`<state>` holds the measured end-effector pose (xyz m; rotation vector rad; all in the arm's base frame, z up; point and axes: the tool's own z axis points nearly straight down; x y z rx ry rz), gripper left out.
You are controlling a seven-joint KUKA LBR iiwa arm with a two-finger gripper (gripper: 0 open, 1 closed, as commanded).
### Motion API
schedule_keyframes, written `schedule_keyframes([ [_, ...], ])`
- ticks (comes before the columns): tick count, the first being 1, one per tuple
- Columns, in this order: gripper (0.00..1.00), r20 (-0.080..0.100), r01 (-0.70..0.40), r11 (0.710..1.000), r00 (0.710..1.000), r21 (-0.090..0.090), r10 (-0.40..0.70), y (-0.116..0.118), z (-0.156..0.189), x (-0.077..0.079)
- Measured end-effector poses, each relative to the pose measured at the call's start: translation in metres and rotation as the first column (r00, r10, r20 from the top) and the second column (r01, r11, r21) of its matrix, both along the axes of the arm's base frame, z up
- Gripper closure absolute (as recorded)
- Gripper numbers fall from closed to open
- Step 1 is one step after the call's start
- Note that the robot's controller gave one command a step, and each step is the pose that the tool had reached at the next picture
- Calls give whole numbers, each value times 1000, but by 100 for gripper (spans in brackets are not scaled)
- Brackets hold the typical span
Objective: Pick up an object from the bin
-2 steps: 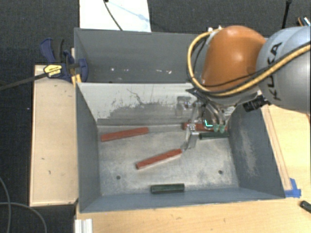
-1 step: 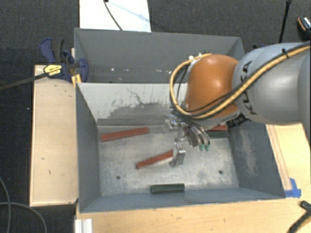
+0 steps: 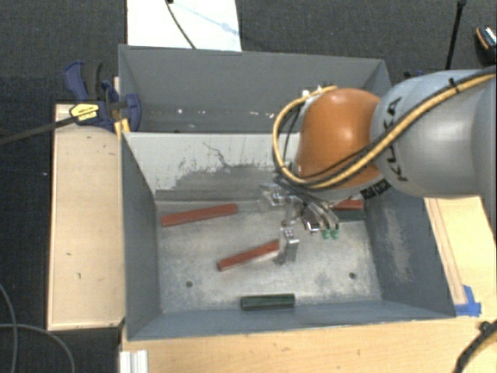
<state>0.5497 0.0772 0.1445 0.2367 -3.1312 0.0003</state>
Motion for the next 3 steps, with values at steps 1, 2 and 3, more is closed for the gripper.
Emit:
schedule_keyframes([
  [1, 0, -1, -2, 1000, 1000, 0, 2, -1, 3, -3],
  [2, 0, -4, -98, 995, 995, 1, 98, -2, -78, 1],
  [3, 0, 0, -94, 996, 996, 1, 94, -2, -77, 2],
])
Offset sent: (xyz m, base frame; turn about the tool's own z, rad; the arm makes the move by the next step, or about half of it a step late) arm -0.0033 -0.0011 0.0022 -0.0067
